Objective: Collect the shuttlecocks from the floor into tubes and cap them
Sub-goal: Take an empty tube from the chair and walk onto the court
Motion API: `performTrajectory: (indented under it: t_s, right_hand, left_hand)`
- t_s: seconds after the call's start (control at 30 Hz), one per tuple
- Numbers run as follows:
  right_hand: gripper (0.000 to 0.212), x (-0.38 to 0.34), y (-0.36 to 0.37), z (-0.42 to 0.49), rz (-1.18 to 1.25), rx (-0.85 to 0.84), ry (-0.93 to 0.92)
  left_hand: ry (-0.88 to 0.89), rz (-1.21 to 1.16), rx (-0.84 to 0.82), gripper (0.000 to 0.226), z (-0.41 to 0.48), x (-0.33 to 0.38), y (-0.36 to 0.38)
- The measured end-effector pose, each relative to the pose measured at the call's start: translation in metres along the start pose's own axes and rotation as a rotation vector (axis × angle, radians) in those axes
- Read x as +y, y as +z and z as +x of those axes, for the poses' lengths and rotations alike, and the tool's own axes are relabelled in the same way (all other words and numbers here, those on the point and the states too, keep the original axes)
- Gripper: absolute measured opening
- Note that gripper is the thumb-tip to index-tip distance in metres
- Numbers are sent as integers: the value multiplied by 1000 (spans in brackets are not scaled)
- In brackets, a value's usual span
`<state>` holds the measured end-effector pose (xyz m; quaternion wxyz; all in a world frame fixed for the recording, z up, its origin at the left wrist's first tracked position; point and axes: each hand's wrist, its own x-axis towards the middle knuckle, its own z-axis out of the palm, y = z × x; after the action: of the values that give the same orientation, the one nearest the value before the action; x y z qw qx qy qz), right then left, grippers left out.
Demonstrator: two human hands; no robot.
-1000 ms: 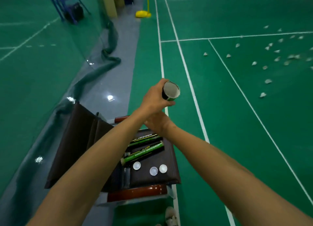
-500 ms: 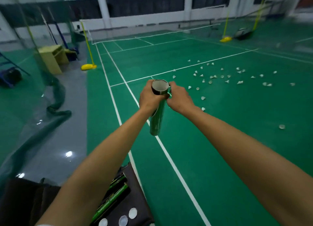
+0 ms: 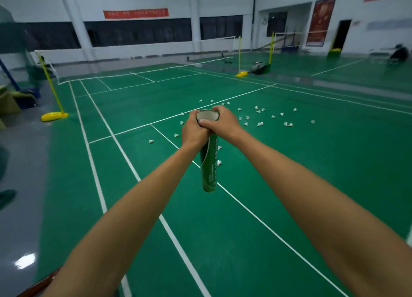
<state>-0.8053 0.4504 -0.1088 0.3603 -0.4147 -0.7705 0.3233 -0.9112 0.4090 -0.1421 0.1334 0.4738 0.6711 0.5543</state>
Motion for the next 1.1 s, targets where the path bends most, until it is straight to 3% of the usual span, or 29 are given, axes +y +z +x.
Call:
performTrajectory:
  t_s: [0.3,0.6,0.87,1.1]
  right_hand:
    - [78,71,-61,97,-8,48,87]
    - [56,161,-104,255,-169,115,59]
    - [62,225,-163,398,-538,188,97]
    - [65,301,-193,511,-640,186,175]
  left_hand:
    - [38,-15,-106,52,82,16,107]
    - [29,-45,-120,28,252,2,233]
    - [52,-82,-221,63,399,2,331]
    - [63,-69,-293,64,493,-18,417]
